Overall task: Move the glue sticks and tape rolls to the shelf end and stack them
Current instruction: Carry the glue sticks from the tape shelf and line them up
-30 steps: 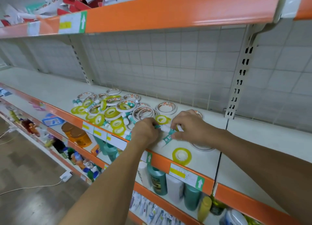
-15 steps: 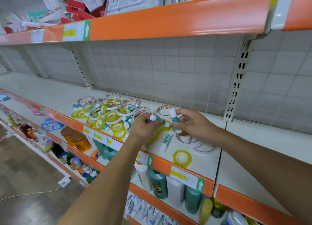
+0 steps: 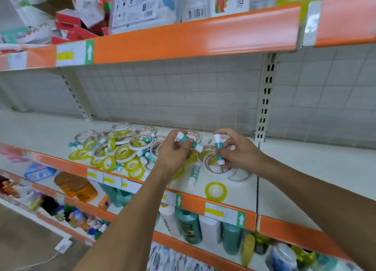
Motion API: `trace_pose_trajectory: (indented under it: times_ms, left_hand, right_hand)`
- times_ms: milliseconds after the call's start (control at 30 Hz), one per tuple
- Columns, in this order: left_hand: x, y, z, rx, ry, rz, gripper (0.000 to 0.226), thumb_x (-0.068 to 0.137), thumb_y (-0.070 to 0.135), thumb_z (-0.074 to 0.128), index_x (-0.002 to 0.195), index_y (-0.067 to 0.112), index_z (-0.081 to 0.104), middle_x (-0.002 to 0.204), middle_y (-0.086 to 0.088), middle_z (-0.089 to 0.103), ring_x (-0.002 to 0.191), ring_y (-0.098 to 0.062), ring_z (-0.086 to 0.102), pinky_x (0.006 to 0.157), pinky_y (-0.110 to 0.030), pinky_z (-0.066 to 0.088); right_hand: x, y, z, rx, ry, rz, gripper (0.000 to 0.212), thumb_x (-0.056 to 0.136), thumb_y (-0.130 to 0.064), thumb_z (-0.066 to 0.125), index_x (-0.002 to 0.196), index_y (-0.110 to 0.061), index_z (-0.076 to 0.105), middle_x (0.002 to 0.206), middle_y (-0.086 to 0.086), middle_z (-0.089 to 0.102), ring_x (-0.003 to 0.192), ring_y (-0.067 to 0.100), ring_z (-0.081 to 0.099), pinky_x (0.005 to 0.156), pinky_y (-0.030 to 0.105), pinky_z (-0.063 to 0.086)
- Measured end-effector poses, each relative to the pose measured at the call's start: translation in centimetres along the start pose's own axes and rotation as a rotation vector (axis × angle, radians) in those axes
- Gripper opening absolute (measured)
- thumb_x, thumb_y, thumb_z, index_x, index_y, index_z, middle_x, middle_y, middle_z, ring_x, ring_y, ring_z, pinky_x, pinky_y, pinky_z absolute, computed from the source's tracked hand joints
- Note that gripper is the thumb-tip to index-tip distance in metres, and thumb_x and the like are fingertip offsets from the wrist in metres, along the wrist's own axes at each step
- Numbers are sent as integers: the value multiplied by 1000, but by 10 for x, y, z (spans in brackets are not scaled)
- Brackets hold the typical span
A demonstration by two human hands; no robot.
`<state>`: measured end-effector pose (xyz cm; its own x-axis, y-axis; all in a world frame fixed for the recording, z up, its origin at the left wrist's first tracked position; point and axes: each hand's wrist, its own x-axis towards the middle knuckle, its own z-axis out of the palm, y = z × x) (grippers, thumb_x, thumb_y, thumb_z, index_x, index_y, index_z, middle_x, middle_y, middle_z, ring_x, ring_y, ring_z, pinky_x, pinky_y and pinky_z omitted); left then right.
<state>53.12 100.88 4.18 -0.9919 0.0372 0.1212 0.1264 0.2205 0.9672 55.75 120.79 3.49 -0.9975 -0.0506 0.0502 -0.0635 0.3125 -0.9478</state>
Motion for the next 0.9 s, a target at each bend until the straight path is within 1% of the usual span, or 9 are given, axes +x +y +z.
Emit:
trace_pose_trajectory:
  times_ms: [133,233,333,433,500,600,700,800,900]
  left_hand:
    - [-4,0,8,18,-63,40,5,95,31,62,99,34,61,88,-16,68,69,-15,61,81,-44,57]
    - [-5,-3,22,8,-99,32,30,98,28,59,127,30,57,83,0,64,69,-12,60,83,-41,59]
    - [-9,0,36,50,-174,52,43,99,30,56,141,30,47,84,0,63,79,-14,60,86,-38,55]
    - [-17,7,49,101,-252,105,35,98,32,56,132,33,47,83,-7,65,75,-14,59,69,-26,49]
    - [-22,11,60,128,-290,147,29,97,33,58,123,34,45,84,-13,68,67,-17,61,62,-29,49]
    - [-31,14,78,127,-335,173,27,96,31,60,113,32,40,81,-14,70,58,-20,61,57,-34,49]
    - [-36,10,93,211,-348,209,27,94,35,62,111,34,40,79,-6,71,65,-21,63,66,-38,51]
    - [-41,7,101,195,-392,201,24,92,38,64,110,43,49,79,0,72,76,-21,69,78,-46,56]
    - [-48,11,109,174,-400,169,23,92,35,65,112,42,56,77,2,73,78,-19,71,77,-42,58]
  right_hand:
    - [-16,5,-4,20,83,42,40,91,-8,69,122,-30,55,104,18,57,71,31,72,70,45,63]
    - [-30,13,-10,-2,129,59,40,91,-10,69,120,-34,56,101,16,57,74,30,71,72,46,62]
    - [-45,18,-19,-2,183,78,42,90,-10,70,121,-35,56,98,14,57,81,38,71,75,51,61]
    - [-62,17,-31,-40,244,92,44,91,-12,70,125,-34,54,100,14,57,85,35,69,75,46,62]
    - [-75,18,-40,-82,283,98,45,91,-13,70,126,-34,54,102,15,59,85,34,70,74,43,62]
    - [-92,21,-52,-118,329,124,44,91,-12,69,126,-34,53,100,14,61,82,33,71,75,43,62]
    - [-106,24,-59,-120,375,156,41,91,-13,70,123,-34,54,97,13,64,81,34,71,77,46,61]
    - [-120,25,-61,-135,401,176,41,90,-15,70,124,-34,55,95,11,65,80,34,71,78,46,61]
    - [-132,27,-61,-164,417,187,44,90,-15,70,127,-32,54,94,9,65,78,32,72,78,44,61]
